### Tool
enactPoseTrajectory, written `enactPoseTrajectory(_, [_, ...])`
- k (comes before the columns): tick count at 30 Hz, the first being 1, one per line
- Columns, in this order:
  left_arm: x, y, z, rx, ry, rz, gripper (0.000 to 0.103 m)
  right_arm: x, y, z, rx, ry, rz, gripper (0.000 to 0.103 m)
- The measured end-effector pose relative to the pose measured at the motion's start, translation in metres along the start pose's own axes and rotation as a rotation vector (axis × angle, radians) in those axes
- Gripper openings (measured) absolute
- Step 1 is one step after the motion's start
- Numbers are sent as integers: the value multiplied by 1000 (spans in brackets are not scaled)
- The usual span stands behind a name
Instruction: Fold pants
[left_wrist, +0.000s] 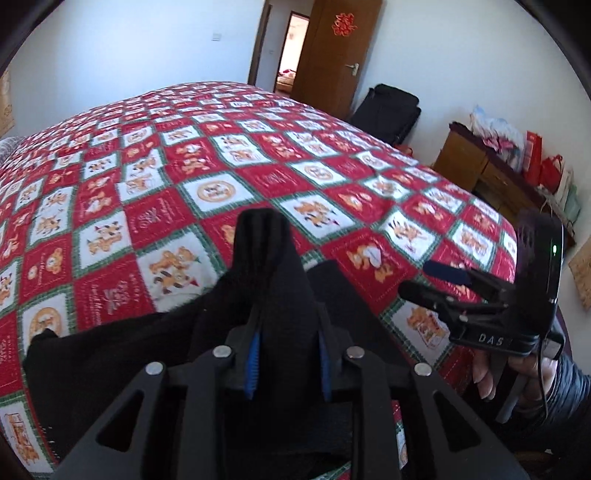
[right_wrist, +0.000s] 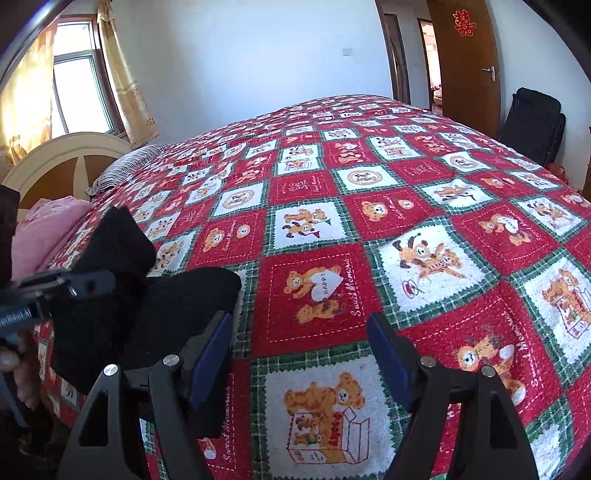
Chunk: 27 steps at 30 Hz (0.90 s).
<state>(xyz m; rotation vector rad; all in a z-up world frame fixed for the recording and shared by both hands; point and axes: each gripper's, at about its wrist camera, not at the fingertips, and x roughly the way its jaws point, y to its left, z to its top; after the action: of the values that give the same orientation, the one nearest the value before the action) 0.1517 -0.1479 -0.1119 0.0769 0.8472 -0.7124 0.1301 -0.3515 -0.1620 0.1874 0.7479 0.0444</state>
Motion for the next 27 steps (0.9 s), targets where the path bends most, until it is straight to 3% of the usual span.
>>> enactPoseTrajectory(6, [-19,-28,-4,112,-69,-5,54,5,-8,-3,36,8,-10,76])
enactPoseTrajectory(10, [-40,-20,-9,134,-147,74,72,-2,-8,-2,67,1,60,76])
enactPoseTrajectory(15, [-49,18,-26,109,-195,288,81,-21,14,7,98,-1,256,76])
enactPoseTrajectory(19, [-48,59,-41,-42,-175,314,82,-9,43,7,87,92,298,81])
enactPoseTrajectory(22, [-47,72,-49,-93,-175,324,82,10,61,1,61,157,269,81])
enactPoseTrajectory(24, [-46,76,-52,-104,-178,332,82,17,70,-3,30,186,294,54])
enactPoseTrajectory(25, [-46,77,-53,-107,-180,339,86,17,72,-3,19,187,288,19])
enactPoseTrajectory(27, [-46,82,-55,-116,-187,367,97,10,68,-4,24,172,301,16])
